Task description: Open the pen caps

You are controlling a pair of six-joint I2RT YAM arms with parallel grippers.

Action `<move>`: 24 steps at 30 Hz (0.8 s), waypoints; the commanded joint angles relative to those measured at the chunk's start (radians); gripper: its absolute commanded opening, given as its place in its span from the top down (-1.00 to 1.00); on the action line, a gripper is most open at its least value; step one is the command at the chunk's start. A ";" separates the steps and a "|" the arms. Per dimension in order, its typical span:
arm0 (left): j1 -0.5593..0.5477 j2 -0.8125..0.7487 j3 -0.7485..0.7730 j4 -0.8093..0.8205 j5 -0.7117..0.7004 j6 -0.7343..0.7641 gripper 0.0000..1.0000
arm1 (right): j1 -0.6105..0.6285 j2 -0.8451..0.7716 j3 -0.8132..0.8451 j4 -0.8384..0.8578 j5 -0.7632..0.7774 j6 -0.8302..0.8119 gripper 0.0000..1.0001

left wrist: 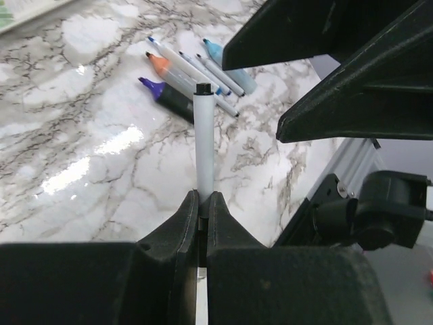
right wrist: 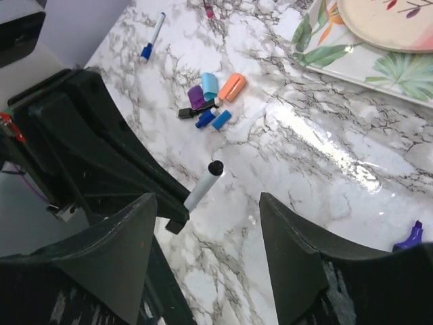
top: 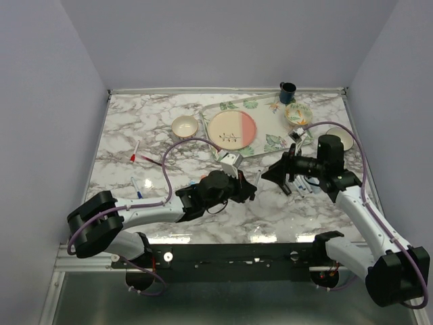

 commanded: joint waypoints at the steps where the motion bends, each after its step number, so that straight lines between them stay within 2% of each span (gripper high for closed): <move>1: -0.011 0.005 0.026 0.041 -0.131 0.005 1.00 | -0.003 0.021 -0.028 0.101 0.056 0.225 -0.40; 9: -0.029 0.071 0.100 0.060 -0.118 0.009 1.00 | -0.004 0.079 -0.039 0.121 0.043 0.249 -0.36; 13: -0.037 0.091 0.129 0.064 -0.112 0.008 1.00 | -0.003 0.094 -0.040 0.128 0.050 0.246 -0.23; 15: -0.043 0.101 0.140 0.064 -0.114 0.008 1.00 | -0.004 0.104 -0.043 0.131 0.030 0.243 -0.07; 16: -0.045 0.105 0.152 0.064 -0.115 0.008 1.00 | -0.003 0.107 -0.042 0.140 0.016 0.240 0.20; 18: -0.048 0.114 0.160 0.061 -0.123 0.006 1.00 | -0.004 0.119 -0.042 0.147 -0.048 0.225 0.57; 19: -0.048 0.114 0.166 0.061 -0.125 0.008 1.00 | -0.003 0.122 -0.040 0.148 -0.070 0.219 0.98; 20: -0.048 0.116 0.169 0.063 -0.125 0.008 1.00 | -0.003 0.120 -0.037 0.148 -0.100 0.211 0.99; 21: -0.046 0.119 0.171 0.063 -0.115 0.012 0.94 | -0.003 0.117 -0.027 0.142 -0.105 0.190 0.99; 22: -0.046 0.118 0.171 0.063 -0.106 0.016 0.58 | -0.004 0.110 -0.023 0.130 -0.102 0.180 0.99; 24: -0.048 0.116 0.161 0.075 -0.071 0.026 0.23 | -0.003 0.075 -0.020 0.128 -0.066 0.174 0.99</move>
